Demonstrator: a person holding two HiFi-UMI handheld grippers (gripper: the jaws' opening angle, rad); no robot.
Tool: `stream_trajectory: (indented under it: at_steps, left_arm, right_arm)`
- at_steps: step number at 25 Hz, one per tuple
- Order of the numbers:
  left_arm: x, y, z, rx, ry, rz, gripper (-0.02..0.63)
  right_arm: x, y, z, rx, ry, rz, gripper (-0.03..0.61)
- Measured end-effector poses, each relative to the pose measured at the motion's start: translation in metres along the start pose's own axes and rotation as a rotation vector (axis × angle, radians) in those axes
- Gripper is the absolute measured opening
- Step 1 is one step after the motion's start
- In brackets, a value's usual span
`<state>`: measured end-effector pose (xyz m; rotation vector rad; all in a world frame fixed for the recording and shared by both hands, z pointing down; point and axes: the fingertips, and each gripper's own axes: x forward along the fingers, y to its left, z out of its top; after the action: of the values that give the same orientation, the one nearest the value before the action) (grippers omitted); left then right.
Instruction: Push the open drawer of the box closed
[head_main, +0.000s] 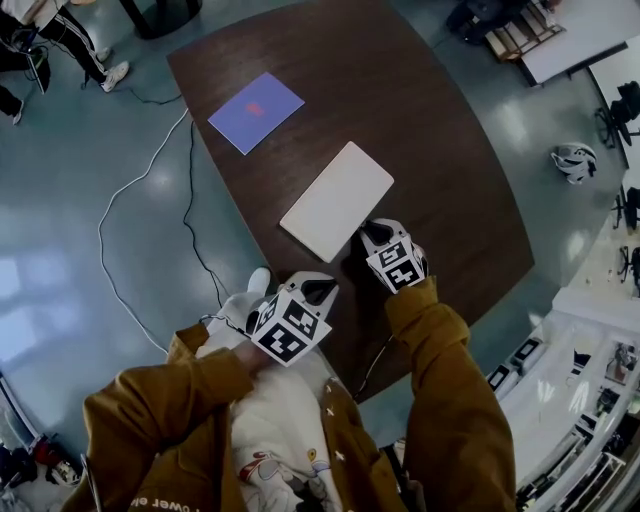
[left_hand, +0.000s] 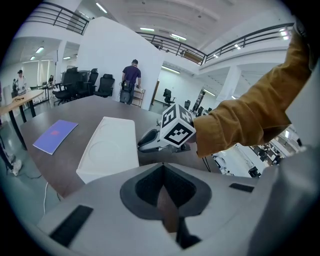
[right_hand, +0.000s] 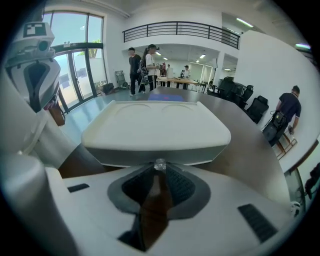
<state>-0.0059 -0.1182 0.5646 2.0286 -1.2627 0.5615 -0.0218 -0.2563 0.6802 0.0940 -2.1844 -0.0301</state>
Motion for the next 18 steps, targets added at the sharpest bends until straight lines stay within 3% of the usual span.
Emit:
stream_trajectory:
  at_steps: [3, 9, 18]
  left_arm:
    - [-0.003, -0.003, 0.001, 0.006, -0.006, -0.002, 0.006]
    - [-0.009, -0.01, 0.004, 0.027, -0.036, -0.013, 0.006]
    - [-0.021, -0.023, -0.003, 0.053, -0.047, -0.039, 0.006]
  right_arm:
    - [-0.006, 0.005, 0.001, 0.012, -0.002, -0.008, 0.132]
    - [-0.031, 0.008, 0.008, 0.015, -0.048, -0.074, 0.133]
    - [-0.102, 0.015, 0.04, 0.207, -0.218, -0.224, 0.045]
